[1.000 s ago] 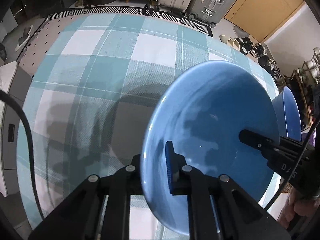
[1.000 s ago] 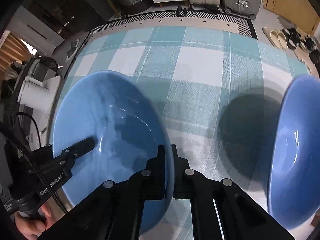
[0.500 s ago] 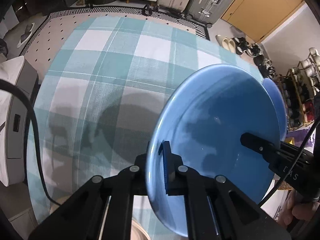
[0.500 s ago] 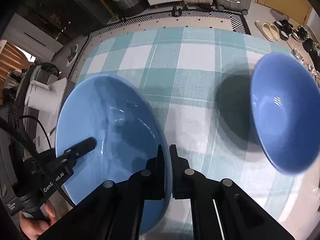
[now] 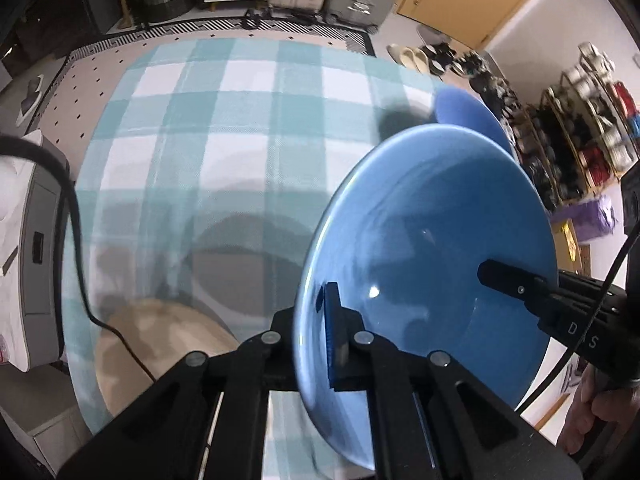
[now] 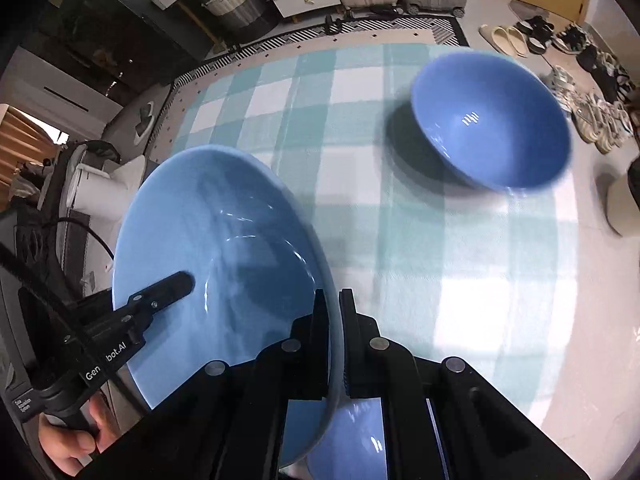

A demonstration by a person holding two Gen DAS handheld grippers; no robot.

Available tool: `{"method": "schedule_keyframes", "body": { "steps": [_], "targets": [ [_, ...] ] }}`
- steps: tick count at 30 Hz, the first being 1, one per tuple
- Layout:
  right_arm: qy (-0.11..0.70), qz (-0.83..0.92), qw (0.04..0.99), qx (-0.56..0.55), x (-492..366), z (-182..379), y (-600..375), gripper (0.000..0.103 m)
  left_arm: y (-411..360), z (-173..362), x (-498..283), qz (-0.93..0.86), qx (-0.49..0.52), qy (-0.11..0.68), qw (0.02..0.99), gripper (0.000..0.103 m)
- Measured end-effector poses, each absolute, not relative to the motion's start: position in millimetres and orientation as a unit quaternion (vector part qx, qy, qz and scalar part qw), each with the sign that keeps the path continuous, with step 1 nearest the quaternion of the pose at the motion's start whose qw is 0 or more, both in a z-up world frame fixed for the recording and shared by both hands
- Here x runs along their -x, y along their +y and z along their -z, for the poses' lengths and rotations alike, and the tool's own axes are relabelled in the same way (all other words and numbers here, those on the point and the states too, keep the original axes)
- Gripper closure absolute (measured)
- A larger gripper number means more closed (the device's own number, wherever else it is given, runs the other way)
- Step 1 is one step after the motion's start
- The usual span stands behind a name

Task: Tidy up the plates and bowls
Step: 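Lift the blue bowl with both grippers and carry it over the set-down blue bowl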

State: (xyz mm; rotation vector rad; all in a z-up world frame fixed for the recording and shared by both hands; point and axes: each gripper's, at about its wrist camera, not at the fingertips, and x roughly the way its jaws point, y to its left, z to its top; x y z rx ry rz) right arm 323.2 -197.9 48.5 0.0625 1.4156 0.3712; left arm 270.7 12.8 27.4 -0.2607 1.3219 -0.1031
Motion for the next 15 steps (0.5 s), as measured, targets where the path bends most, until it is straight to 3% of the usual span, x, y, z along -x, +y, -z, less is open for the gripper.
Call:
{"method": "schedule_keyframes", "body": {
  "steps": [15],
  "targets": [
    [0.631, -0.136, 0.762, -0.059, -221, -70, -284, 0.098, -61, -43, -198, 0.099, 0.107, 0.61, 0.779, 0.1]
  ]
}}
